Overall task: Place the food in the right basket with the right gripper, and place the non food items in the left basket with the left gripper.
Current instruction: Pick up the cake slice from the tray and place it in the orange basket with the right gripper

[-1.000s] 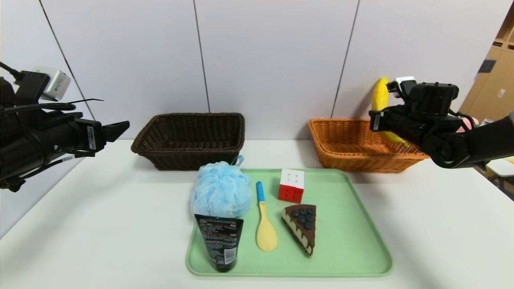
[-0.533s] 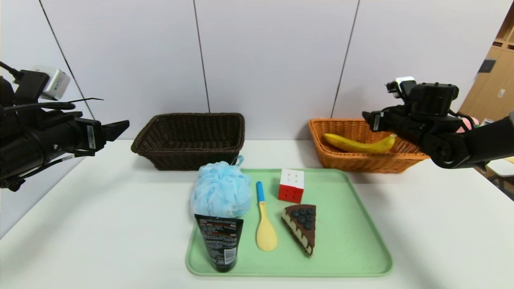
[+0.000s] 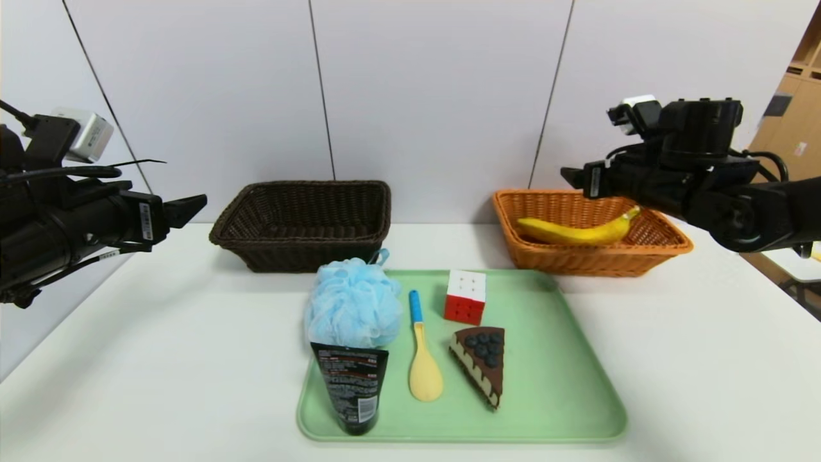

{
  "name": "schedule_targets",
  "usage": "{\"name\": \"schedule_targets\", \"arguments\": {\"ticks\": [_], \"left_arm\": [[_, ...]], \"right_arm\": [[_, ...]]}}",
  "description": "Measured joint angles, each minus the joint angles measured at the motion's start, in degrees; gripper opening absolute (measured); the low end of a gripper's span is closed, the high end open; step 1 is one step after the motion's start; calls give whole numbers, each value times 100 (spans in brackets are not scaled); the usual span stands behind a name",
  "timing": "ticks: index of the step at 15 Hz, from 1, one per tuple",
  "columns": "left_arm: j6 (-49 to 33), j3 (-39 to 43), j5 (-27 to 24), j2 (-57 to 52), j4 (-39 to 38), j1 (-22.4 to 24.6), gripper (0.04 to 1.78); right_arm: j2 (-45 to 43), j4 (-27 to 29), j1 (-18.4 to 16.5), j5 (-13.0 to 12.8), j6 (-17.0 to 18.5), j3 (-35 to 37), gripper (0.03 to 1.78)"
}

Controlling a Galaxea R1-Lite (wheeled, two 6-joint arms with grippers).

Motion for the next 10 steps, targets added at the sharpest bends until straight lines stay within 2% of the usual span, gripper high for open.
{"name": "schedule_targets", "arguments": {"ticks": [2,4,7,10], "left_arm": [[0,6,2,-7,0,0,169],[15,9,0,-18,0,0,169],[28,39,-7,-52,2,0,169],[35,102,-9,-96,0,0,169]], "right_arm": [[-295,764,553,-195,171,-174,160],[-530,1630,1113,-372,518,-458,163],[-803,3240,1858,-556,1325,-918,165],[-957,5076,2569,-592,2224,-1331,167]]}}
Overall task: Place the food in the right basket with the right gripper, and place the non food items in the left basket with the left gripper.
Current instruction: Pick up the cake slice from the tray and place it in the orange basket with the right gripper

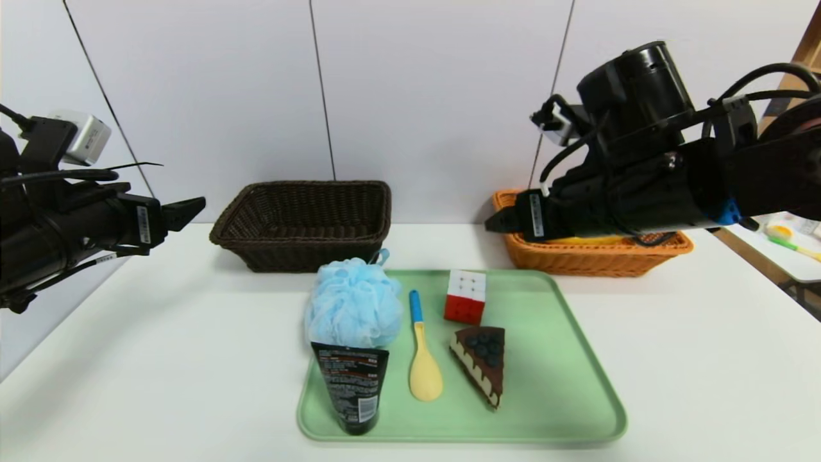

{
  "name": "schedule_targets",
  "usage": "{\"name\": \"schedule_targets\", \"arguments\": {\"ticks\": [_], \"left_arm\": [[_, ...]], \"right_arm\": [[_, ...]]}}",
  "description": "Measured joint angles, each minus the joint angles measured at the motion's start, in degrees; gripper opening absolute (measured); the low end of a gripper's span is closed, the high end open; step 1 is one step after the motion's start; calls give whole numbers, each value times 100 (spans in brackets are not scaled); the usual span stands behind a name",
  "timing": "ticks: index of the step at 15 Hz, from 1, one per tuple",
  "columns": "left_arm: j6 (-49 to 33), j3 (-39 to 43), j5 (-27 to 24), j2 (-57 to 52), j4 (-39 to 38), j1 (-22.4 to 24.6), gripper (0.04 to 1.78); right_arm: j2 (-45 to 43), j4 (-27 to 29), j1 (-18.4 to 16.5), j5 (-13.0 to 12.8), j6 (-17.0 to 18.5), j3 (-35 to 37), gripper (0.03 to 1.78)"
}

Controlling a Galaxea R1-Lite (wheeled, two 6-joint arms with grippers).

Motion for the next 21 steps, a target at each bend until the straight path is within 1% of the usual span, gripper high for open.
{"name": "schedule_targets", "arguments": {"ticks": [1,2,3,4,6,10,18,21], "left_arm": [[0,24,1,-16,0,0,169],[0,60,1,-30,-2,0,169],[0,96,4,-44,2,0,169],[0,134,0,-60,0,0,169],[0,179,0,-104,2,0,169],[1,217,1,-138,-2,0,169],[-22,289,1,-126,-2,-2,169],[-49,385,11,-105,0,-4,169]], "right_arm": [[-4,502,201,4,284,-80,168],[6,861,344,11,485,-94,168],[30,1009,457,13,628,-30,168],[66,1023,551,9,728,46,169],[168,1020,706,9,774,233,169],[391,1012,870,2,969,471,169],[730,926,887,-22,1011,727,170],[824,485,892,-28,1003,1011,170]]}}
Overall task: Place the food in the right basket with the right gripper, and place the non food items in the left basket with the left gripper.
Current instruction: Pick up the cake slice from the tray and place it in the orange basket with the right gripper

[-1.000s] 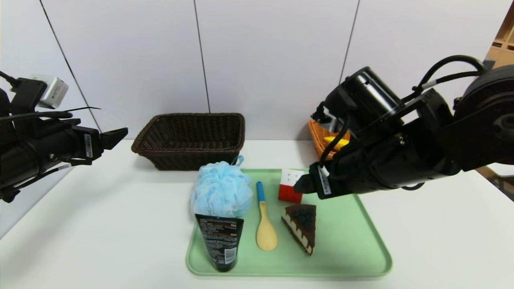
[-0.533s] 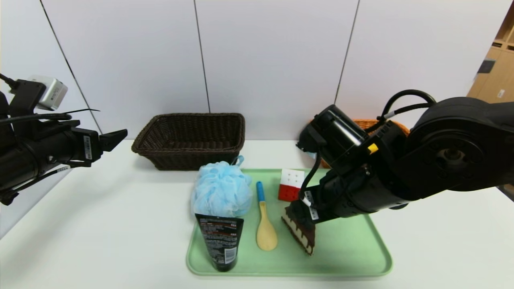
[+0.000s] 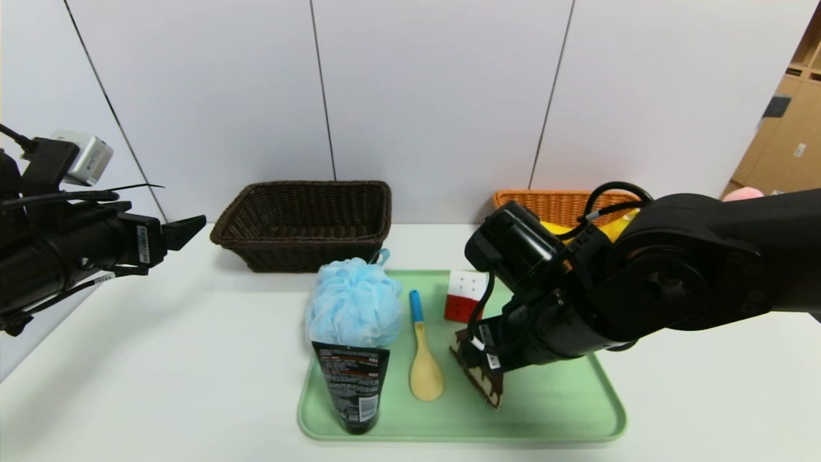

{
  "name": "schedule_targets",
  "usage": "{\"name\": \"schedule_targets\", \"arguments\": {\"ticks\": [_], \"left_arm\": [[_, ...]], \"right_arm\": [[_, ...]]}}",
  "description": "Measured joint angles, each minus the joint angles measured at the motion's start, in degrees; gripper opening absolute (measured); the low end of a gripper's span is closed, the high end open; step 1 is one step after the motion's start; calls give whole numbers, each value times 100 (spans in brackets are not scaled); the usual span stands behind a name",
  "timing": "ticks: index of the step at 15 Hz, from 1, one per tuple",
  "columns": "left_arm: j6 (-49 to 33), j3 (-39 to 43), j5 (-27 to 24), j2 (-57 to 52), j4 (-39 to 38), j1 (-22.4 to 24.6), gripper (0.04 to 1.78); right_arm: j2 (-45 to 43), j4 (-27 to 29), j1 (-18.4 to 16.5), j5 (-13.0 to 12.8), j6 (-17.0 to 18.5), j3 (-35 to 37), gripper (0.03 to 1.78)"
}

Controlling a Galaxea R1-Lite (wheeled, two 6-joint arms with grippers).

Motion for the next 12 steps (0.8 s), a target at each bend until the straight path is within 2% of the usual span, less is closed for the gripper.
{"name": "schedule_targets", "arguments": {"ticks": [6,10,12], "left_arm": [[-24,9,6,56,-9,4,169],[-28,5,4,72,-6,4,169],[-30,6,6,74,-9,4,169]], "right_arm": [[193,-432,-10,-13,-20,215,170],[234,-1223,-5,-101,-179,544,170],[251,-1281,-2,-121,-191,647,170]]}}
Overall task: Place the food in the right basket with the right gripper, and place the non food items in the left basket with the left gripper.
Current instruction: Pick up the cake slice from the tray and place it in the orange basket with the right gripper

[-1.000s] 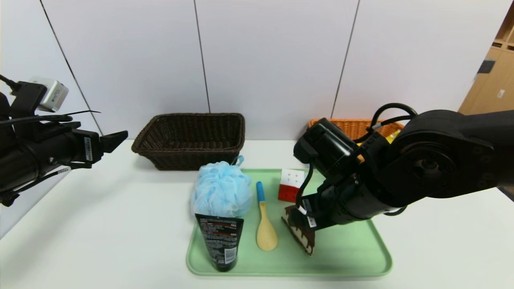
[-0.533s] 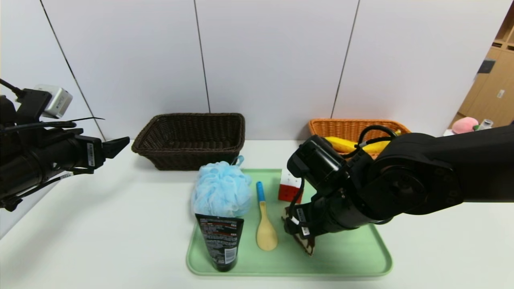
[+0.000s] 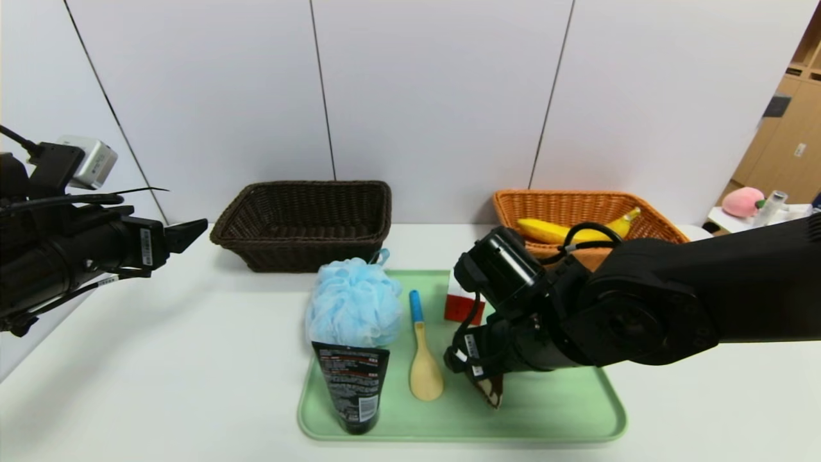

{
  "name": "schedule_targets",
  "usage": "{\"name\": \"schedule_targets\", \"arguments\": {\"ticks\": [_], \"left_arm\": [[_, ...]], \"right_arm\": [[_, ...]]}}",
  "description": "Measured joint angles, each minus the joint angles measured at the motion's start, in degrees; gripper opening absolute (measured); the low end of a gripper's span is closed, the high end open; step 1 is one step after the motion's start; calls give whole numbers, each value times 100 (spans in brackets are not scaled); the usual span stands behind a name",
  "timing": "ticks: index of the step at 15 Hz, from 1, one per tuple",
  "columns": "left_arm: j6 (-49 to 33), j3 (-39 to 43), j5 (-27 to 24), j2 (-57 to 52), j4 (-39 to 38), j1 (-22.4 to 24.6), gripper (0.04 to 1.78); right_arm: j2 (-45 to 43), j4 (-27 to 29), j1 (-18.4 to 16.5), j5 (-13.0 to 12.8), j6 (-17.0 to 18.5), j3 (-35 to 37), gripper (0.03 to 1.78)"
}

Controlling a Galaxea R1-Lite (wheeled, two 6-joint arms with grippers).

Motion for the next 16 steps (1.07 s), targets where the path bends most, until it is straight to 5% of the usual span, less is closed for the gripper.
{"name": "schedule_targets", "arguments": {"ticks": [4,7,16], "left_arm": [[5,-1,-6,1,0,0,169],[16,-11,-6,1,0,0,169],[9,-22,-6,15,0,0,169]], "right_arm": [[20,-39,0,-16,-27,39,109],[11,-28,-7,-22,-29,45,82],[-935,-9,171,-179,-7,257,77]]}}
